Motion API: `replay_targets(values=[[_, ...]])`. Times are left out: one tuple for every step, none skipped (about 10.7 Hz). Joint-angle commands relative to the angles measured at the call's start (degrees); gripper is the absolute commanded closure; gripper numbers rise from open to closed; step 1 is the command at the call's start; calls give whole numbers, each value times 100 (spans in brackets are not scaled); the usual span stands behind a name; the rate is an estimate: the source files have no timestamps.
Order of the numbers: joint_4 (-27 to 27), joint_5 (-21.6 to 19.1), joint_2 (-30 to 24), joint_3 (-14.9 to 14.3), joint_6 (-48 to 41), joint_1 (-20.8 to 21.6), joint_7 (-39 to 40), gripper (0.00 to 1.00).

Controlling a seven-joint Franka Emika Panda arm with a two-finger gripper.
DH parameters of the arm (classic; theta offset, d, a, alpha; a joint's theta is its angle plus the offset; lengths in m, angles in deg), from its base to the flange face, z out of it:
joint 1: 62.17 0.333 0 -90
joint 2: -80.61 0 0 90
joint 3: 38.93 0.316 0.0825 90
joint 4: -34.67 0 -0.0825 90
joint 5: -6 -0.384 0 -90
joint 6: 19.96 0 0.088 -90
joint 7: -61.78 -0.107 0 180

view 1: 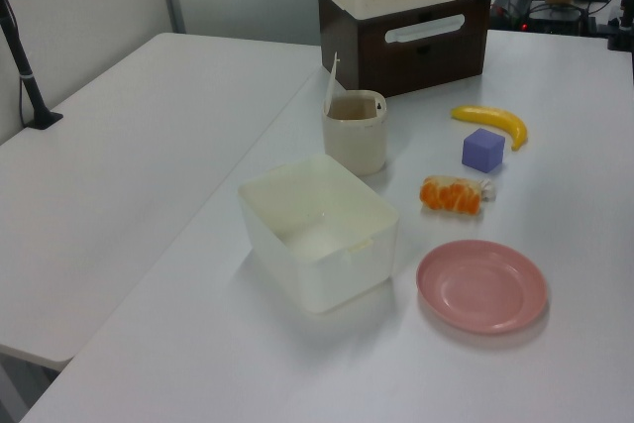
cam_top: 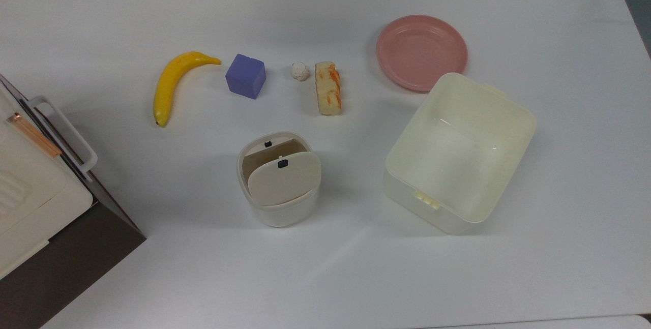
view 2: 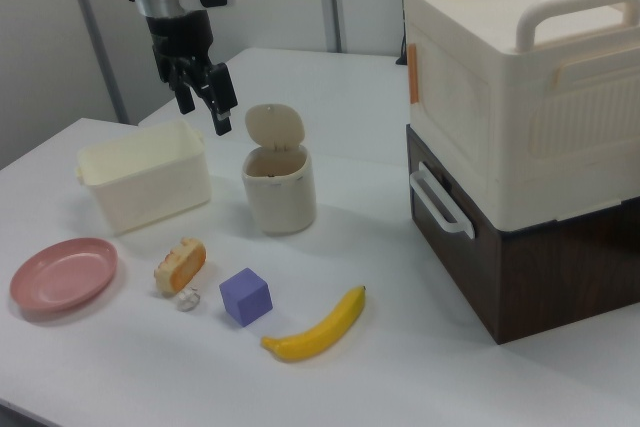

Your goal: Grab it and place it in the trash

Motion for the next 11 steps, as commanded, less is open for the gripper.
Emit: replay_targets(values=[[15, -79, -69, -33, -294, 181, 49, 0], [41, -70, -60, -42, -444, 191, 93, 0], [33, -70, -43, -42, -446, 200, 93, 0], [-2, -70, -51, -33, -463, 200, 93, 0], [-63, -44, 10, -42, -437, 295, 145, 0], [-264, -9, 28, -42, -524, 392, 320, 0], [-640, 339, 54, -25, -542, 584, 478, 0], [-722, 439, 159, -24, -542, 673, 515, 0], [-845, 466, 212, -24, -525, 692, 689, 2], [-1011, 492, 265, -24, -481, 718, 865, 7], [-1109, 632, 317, -24, -411, 710, 893, 6]])
